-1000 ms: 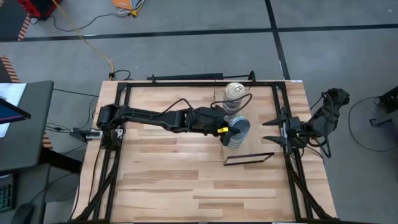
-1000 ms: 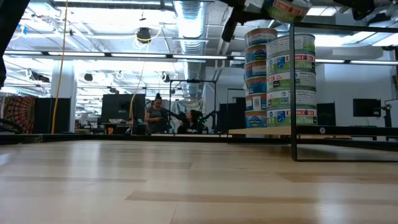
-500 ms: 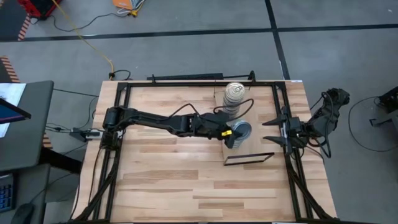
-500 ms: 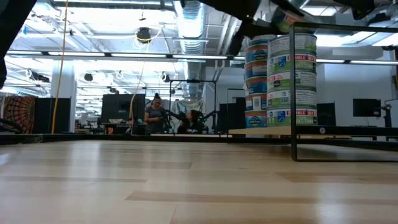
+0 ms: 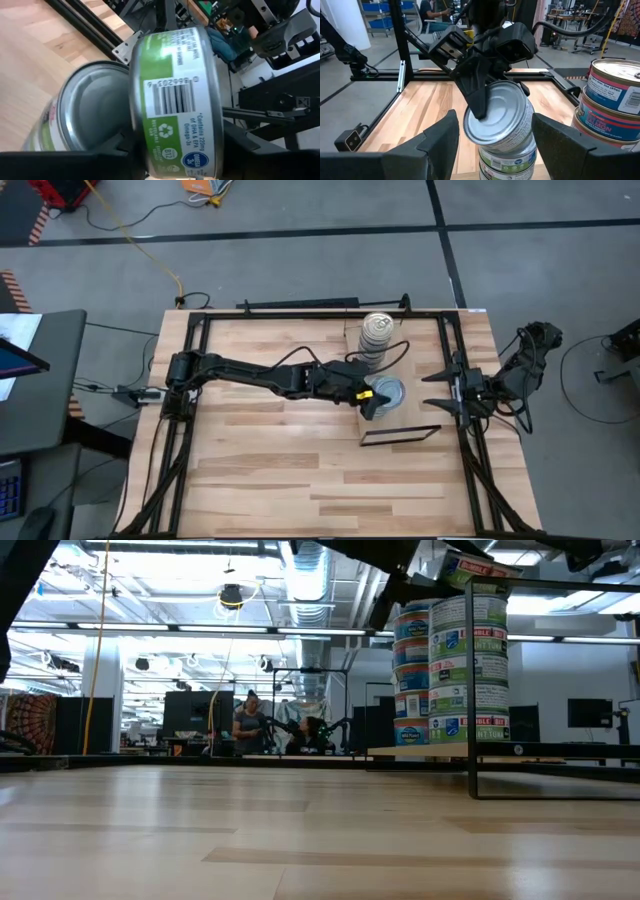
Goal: Stack canned seafood by type on shelf
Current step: Stack the green tuna can on top of the other green tuna can on the shelf, then return to Home Position
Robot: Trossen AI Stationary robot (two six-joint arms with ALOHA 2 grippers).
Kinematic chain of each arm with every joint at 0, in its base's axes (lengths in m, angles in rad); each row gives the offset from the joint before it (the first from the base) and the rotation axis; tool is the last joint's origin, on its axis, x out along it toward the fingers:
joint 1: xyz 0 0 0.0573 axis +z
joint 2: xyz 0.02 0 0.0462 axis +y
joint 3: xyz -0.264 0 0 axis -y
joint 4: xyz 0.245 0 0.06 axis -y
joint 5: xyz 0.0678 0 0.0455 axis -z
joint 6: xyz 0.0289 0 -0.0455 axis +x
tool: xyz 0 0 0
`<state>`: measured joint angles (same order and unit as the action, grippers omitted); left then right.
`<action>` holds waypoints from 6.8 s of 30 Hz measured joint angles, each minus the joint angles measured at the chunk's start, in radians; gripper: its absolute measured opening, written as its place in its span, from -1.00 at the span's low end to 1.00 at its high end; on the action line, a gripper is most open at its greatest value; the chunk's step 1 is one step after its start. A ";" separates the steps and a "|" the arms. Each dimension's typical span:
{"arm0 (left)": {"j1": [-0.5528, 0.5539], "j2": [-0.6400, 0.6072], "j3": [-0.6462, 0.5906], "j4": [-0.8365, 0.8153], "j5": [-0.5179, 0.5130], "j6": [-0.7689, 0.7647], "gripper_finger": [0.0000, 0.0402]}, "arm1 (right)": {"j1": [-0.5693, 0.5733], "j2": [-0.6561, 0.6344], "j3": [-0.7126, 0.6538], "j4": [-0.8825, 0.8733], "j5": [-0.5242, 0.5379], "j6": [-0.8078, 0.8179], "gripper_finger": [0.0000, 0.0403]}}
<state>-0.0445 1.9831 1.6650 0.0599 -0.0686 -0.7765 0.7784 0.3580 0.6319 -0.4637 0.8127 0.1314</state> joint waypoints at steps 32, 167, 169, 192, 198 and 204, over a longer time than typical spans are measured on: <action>0.031 -0.001 0.174 -0.329 -0.015 0.296 0.31 | 0.000 0.000 0.000 0.000 0.000 0.002 0.38; -0.158 -1.648 -1.589 0.076 -0.308 0.685 0.31 | -1.004 -0.339 -0.614 0.488 -0.684 0.080 0.37; -0.158 -1.653 -1.589 0.010 -0.309 0.683 0.31 | -1.004 -0.338 -0.614 0.484 -0.685 0.079 0.37; -0.158 -1.642 -1.586 -0.136 -0.300 0.532 0.31 | -1.004 -0.338 -0.613 0.476 -0.685 0.079 0.37; -0.158 -1.642 -1.587 -0.136 -0.300 0.553 0.31 | -1.004 -0.338 -0.614 0.475 -0.685 0.079 0.37; -0.158 -1.642 -1.587 -0.136 -0.300 0.554 0.31 | -1.004 -0.338 -0.614 0.475 -0.685 0.079 0.37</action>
<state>-0.2020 0.3411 0.0776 -0.0765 -0.3691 -0.2221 -0.2253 0.0196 0.0177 0.0116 0.1280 0.2108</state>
